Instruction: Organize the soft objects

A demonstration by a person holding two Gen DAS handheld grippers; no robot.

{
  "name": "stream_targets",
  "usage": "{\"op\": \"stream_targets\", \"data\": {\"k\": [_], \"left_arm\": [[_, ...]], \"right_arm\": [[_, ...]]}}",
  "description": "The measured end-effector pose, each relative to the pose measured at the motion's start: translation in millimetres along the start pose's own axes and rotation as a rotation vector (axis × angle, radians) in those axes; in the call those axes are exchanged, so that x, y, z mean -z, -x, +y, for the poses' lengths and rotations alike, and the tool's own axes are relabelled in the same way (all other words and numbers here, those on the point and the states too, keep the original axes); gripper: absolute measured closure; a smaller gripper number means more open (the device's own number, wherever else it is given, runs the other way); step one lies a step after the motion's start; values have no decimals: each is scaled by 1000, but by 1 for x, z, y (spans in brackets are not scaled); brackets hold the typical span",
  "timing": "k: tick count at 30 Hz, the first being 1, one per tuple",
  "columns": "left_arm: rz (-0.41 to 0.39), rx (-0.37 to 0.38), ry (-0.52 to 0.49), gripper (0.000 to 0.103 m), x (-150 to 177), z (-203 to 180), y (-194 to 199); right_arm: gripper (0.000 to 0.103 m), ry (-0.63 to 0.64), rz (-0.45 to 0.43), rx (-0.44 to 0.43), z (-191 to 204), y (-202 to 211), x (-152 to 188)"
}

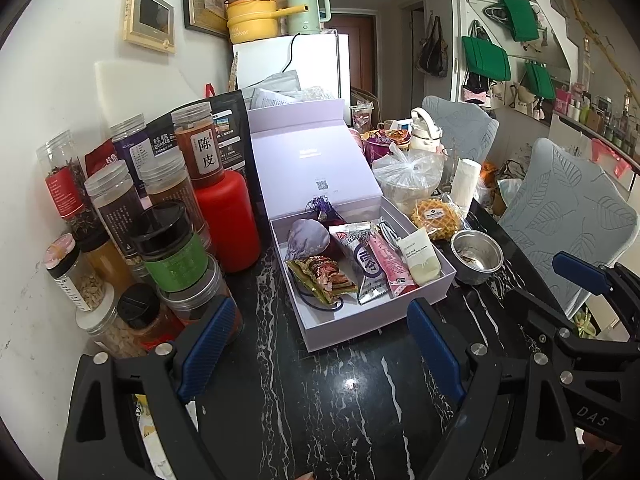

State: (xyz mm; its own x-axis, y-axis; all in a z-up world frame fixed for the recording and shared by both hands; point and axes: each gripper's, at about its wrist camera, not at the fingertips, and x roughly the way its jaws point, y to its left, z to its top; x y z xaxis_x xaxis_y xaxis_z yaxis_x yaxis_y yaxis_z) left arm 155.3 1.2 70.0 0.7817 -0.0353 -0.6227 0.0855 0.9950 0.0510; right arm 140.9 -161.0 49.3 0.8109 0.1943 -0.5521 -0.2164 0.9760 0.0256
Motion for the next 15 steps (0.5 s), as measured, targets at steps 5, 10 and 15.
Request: {"op": "stream_targets", "data": {"k": [5, 10, 15], "left_arm": [[4, 1, 3, 14, 0, 1, -1], [1, 2, 8, 14, 0, 2, 0], [4, -4, 4, 14, 1, 3, 0]], "right_arm": [[28, 4, 5, -2, 0, -1, 0], [28, 11, 6, -2, 2, -1, 0], [28, 12, 6, -1, 2, -1, 0]]}}
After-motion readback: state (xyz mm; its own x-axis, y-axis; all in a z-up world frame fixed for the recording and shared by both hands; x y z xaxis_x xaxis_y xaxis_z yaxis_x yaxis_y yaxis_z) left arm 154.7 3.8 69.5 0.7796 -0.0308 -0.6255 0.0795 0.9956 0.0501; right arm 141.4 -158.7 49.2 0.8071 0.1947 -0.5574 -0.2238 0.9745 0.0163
